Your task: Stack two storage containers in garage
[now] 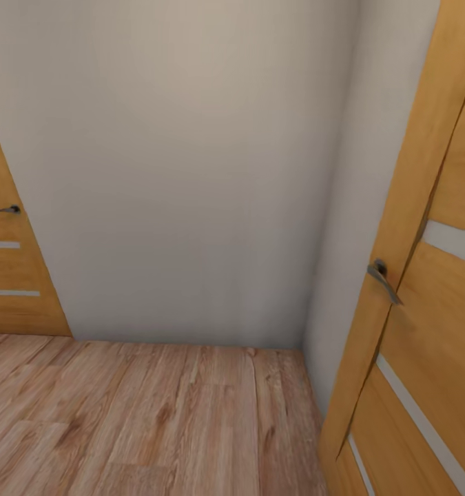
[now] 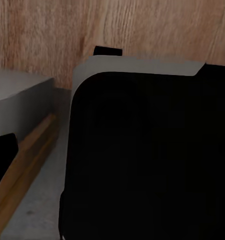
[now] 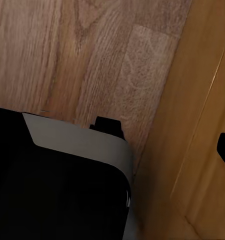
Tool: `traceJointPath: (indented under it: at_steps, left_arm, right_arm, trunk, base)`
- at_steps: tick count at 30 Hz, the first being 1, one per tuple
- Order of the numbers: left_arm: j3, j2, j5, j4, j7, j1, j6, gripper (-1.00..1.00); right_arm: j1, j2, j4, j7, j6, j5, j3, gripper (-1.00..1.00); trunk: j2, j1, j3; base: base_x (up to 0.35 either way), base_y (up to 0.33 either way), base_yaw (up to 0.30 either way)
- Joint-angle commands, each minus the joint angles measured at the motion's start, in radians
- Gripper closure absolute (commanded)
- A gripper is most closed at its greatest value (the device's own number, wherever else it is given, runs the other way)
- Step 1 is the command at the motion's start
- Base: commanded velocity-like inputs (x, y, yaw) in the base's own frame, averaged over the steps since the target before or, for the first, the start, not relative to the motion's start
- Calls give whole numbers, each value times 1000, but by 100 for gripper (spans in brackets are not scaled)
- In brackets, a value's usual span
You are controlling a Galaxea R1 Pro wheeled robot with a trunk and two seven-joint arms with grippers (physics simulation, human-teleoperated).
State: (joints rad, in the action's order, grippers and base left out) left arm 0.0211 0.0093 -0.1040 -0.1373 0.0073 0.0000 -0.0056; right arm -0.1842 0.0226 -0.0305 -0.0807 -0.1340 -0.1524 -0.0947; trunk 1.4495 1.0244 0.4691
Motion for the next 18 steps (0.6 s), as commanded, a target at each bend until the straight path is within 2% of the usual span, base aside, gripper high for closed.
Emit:
traceJointPath:
  at_steps: [1, 10, 14, 18]
  left_arm:
    - [2, 0, -9, 0, 0, 0, -1, -100]
    - [2, -1, -10, 2, 0, 0, -1, -100]
    - [2, -2, -10, 2, 0, 0, -1, -100]
    - [2, -2, -10, 2, 0, 0, -1, -100]
  right_arm:
    - [-1, 0, -3, -7, -4, -6, -8, -100]
    - [-1, -2, -2, -12, -8, -8, -7, -100]
    - [-1, -6, -3, -12, -9, 39, -5, -100]
    - [-1, -10, -2, -19, -12, 50, -5, -100]
  trunk:
    - [0, 1, 1]
    - [0, 1, 1]
    - [0, 1, 1]
    - [0, 1, 1]
  base:
    - [320, 0, 0]
    - [320, 0, 0]
    - [320, 0, 0]
    - [320, 0, 0]
